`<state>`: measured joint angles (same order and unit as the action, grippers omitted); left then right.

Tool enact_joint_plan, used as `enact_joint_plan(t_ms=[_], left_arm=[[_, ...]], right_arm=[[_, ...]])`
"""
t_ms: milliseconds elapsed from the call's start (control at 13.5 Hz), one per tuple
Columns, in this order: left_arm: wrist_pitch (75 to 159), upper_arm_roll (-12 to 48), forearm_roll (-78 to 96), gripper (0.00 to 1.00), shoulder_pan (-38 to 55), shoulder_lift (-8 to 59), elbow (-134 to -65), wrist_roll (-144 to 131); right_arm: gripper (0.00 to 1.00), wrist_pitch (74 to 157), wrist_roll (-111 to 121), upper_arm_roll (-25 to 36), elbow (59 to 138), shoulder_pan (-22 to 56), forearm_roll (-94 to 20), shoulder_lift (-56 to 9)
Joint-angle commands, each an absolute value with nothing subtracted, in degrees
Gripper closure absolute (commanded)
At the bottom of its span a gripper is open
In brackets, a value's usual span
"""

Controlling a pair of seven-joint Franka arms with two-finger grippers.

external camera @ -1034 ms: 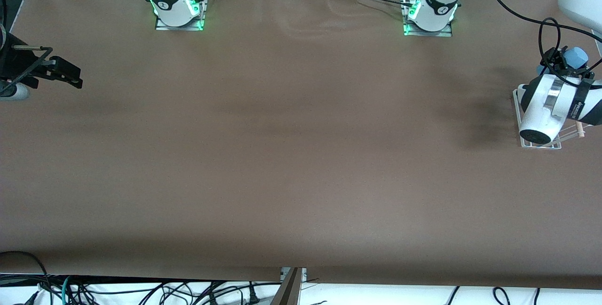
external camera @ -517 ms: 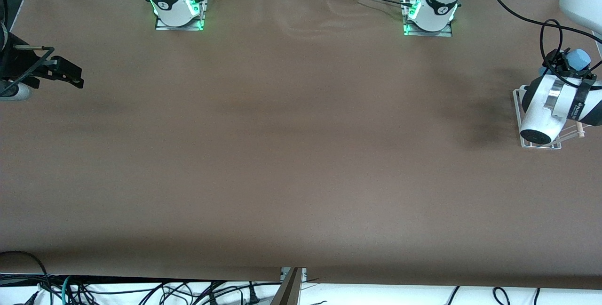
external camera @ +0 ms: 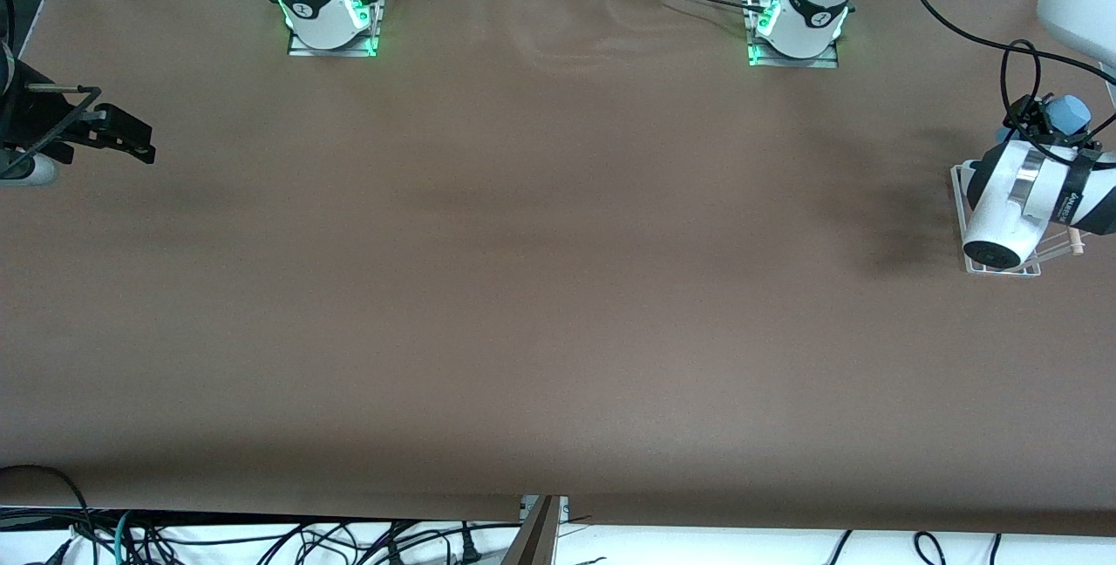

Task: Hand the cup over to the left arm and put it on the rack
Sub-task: 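Lower the cup onto a rack peg with the left gripper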

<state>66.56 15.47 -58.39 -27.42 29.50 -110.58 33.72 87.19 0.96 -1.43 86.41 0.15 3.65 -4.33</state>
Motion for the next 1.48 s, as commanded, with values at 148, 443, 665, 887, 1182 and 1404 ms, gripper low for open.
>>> enact_joint_plan(t_ms=[148, 443, 665, 887, 1182, 1404], left_arm=[[66.3, 16.4, -61.2, 0.00, -28.1, 30.7, -109.6, 33.7], [65.5, 16.4, -61.1, 0.00, -27.6, 30.7, -108.3, 33.9], [62.4, 16.8, -60.3, 0.00, -26.5, 30.7, -105.1, 34.4], [60.2, 17.3, -53.8, 0.00, -25.3, 30.4, -97.6, 35.7], [58.6, 18.3, -43.8, 0.00, -22.0, 30.2, -84.4, 35.0], [58.8, 18.3, -41.9, 0.00, -15.0, 30.2, -73.1, 34.4]], right_arm=[[0.00, 86.3, 1.7, -1.4, 85.9, 0.1, 4.2, -4.3], [0.00, 86.3, 1.8, -1.5, 85.9, 0.1, 4.0, -4.3], [0.00, 86.3, 1.5, -1.5, 85.9, 0.2, 4.0, -4.2], [0.00, 86.3, 1.4, -1.5, 85.9, 0.3, 4.0, -4.2], [0.00, 86.3, 1.8, -1.5, 85.9, 0.2, 4.0, -4.2], [0.00, 86.3, 1.9, -1.4, 85.9, 0.1, 4.0, -4.3]])
